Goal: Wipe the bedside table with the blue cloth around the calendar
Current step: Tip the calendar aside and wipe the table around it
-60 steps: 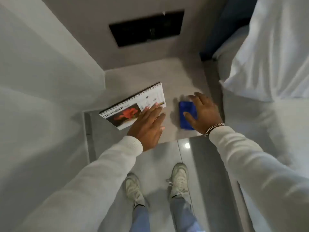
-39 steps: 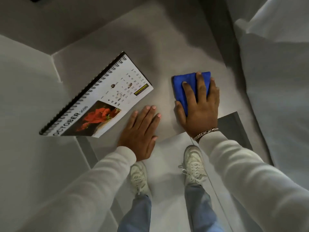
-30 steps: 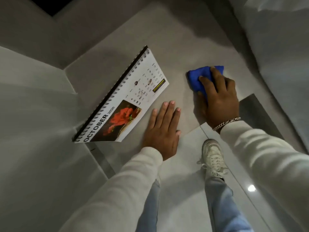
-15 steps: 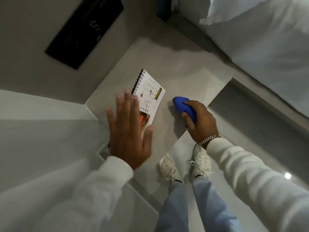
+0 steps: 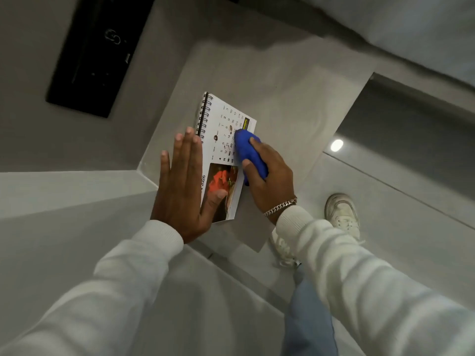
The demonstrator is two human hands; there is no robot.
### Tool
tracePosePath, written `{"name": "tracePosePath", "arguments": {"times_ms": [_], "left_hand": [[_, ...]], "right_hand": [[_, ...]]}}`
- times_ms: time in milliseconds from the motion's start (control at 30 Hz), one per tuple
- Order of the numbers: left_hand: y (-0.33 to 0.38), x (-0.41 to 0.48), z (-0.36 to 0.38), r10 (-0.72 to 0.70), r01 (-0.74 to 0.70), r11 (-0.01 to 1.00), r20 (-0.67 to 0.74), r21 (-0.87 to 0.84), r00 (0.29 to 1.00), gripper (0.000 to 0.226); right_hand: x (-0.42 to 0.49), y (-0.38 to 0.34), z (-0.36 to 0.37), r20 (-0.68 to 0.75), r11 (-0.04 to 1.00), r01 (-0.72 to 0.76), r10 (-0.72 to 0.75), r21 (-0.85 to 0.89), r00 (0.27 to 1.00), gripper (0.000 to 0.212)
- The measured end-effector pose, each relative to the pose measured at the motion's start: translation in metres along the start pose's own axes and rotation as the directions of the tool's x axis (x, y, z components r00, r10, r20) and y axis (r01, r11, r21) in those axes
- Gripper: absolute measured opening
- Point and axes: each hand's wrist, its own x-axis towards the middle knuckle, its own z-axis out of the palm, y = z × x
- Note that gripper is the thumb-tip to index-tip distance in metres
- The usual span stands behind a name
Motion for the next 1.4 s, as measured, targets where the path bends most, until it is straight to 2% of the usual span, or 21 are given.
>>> {"name": "tracePosePath", "arguments": {"times_ms": [233,400,533,833,1033,1167,1300,1400], "left_hand": [[0.003,0.002,-0.005,0.009,-0.007,0.997,0.026,-0.083,1.000,0.083],[0.000,0.002,-0.002,0.022,-0.019,0.994,0.026,-0.105,0.999,0.081],[-0.002,0.003,0.000,0.033,-0.030,0.993,0.020,-0.113,0.999,0.080],[-0.002,0.003,-0.001,0.008,-0.004,0.994,0.041,-0.109,0.999,0.077],[-0.003,0.003,-0.001,0.027,-0.021,0.992,0.044,-0.122,0.999,0.078],[-0.003,0.002,-0.002,0.012,-0.004,0.994,0.069,-0.110,0.998,0.081],[-0.001,0.002,-0.003,0.009,-0.002,0.994,0.068,-0.111,0.998,0.080],[-0.001,0.003,-0.004,-0.001,0.010,0.994,0.087,-0.111,0.996,0.080]], "right_hand": [[-0.041,-0.003,0.023,0.056,0.996,-0.053,0.049,0.073,0.997,0.043],[-0.012,-0.010,0.017,-0.033,0.997,0.003,0.000,0.075,0.999,0.040],[0.023,-0.013,0.011,-0.064,0.998,-0.021,0.025,0.053,0.998,0.042],[-0.038,-0.001,0.021,0.093,0.999,0.009,-0.013,0.045,0.996,0.046],[0.014,-0.018,0.019,-0.052,0.998,0.016,-0.014,0.055,0.999,0.047],[0.010,-0.018,0.018,-0.006,1.000,0.021,-0.020,0.017,1.000,0.050],[-0.038,-0.014,0.024,0.121,0.998,0.063,-0.065,0.021,0.991,0.052],[-0.045,-0.015,0.026,0.122,0.997,0.067,-0.071,0.033,0.990,0.053]]}}
